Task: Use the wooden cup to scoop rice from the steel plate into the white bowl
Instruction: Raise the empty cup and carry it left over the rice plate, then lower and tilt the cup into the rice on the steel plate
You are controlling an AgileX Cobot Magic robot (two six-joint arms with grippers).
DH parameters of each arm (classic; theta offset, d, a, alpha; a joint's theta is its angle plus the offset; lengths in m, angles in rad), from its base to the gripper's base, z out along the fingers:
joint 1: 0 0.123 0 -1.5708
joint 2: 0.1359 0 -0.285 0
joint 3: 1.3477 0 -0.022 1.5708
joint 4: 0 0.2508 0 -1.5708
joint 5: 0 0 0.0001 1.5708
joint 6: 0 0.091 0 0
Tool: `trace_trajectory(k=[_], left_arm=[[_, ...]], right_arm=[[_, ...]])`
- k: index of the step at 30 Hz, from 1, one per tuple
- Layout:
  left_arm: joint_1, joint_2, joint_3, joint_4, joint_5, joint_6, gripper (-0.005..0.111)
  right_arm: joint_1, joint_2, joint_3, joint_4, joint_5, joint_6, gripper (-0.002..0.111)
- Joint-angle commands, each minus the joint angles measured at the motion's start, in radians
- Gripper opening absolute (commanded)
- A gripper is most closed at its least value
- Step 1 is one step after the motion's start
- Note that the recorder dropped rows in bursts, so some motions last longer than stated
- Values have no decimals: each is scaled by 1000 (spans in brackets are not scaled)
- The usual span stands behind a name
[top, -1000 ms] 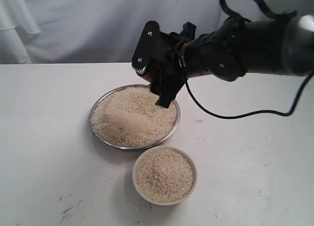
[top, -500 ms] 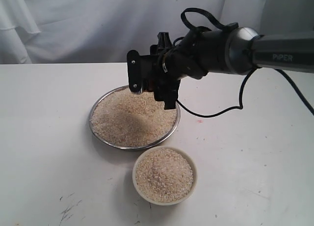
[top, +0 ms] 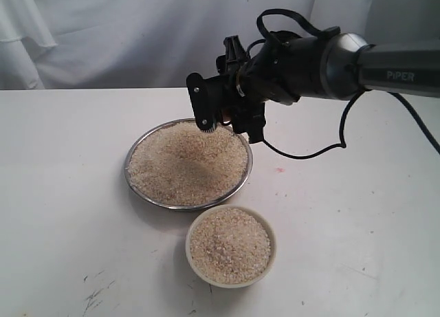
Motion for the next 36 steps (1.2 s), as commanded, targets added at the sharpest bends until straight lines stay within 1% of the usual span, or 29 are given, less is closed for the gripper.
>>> trace_trajectory(k=[1, 5, 10, 13, 18, 21, 27, 29, 32, 36], left_arm=[[-2, -5, 5, -1, -6, -3, 0], [-2, -5, 5, -1, -6, -3, 0], [-2, -5, 5, -1, -6, -3, 0], [-2, -5, 5, -1, -6, -3, 0], [-2, -5, 5, -1, -6, -3, 0], [-2, -5, 5, -1, -6, -3, 0], [-2, -5, 5, -1, -6, -3, 0], [-2, -5, 5, -1, -6, -3, 0], [-2, -5, 5, -1, -6, -3, 0], [-2, -5, 5, -1, -6, -3, 0]], right_arm=[[-4, 11, -6, -28, -25, -21, 0], [-4, 18, -6, -46, -13, -87, 0], [24, 18, -6, -184, 33, -90, 0], [40, 18, -4, -203, 34, -77, 0], [55, 18, -4, -165, -5, 129, 0], [57, 18, -4, -147, -28, 196, 0], [24, 18, -4, -123, -165, 418, 0], [14, 20, -2, -123, -167, 412, 0], [-8, 27, 18, -155, -179, 320, 0], [-16, 29, 65, -305, -175, 195, 0]])
